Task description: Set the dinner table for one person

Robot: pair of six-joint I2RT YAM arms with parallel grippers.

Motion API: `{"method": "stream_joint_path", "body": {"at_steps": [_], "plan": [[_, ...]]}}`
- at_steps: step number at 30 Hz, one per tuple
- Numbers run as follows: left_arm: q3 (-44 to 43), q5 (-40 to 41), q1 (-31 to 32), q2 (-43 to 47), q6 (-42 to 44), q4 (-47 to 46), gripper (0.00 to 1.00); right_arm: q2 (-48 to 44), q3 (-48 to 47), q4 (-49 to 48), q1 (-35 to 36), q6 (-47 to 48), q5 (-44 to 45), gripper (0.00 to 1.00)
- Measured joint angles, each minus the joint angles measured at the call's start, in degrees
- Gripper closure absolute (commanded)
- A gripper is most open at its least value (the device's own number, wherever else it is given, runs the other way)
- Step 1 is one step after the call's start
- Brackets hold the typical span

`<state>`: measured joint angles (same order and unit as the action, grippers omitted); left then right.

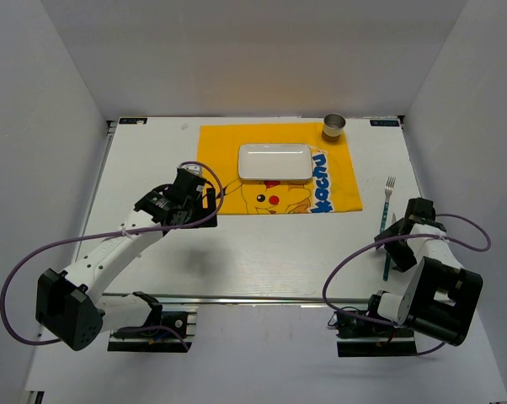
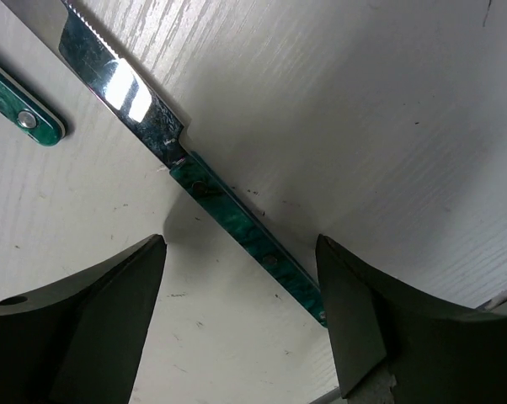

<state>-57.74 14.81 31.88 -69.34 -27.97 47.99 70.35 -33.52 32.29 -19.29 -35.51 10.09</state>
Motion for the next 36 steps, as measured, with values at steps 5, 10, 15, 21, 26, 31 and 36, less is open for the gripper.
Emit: {"method": "stream_joint_path", "body": {"at_steps": [5,10,15,21,26,31,36], "plan": [[0.0,-0.85,-1.88,0.0,0.39,-0.22,0.02,0.52,-0.35,0.46,0.02,0.09,0.46,0.36],[0.0,-1.86,-3.19,0.0,0.79,-0.44,0.02,0.87,-0.33,0.5,-0.09,0.44,1.38,0.7],[0.0,-2.38,-3.76,0.02,1.03,-0.46,0.02,1.07,-0.22,-0.52,-0.09,0.98,0.15,1.0],[0.0,-3.28,-4.02,0.04,1.16,-0.48,0.02,1.07,-0.22,-1.05,-0.09,1.16,-0.76,1.0],[0.0,-3.67,-4.02,0.2,1.25,-0.48,0.02,-3.43,0.66,0.92,0.94,0.52,-0.9,1.0],[0.0,-3.74,-4.33,0.22,1.44,-0.48,0.02,-13.18,-2.62,3.93,2.95,1.51,-1.25,1.0],[0.0,-3.65,-4.42,0.66,1.49,-0.5,0.02,-11.08,-6.14,-0.79,7.13,4.66,-4.0,1.0]]}}
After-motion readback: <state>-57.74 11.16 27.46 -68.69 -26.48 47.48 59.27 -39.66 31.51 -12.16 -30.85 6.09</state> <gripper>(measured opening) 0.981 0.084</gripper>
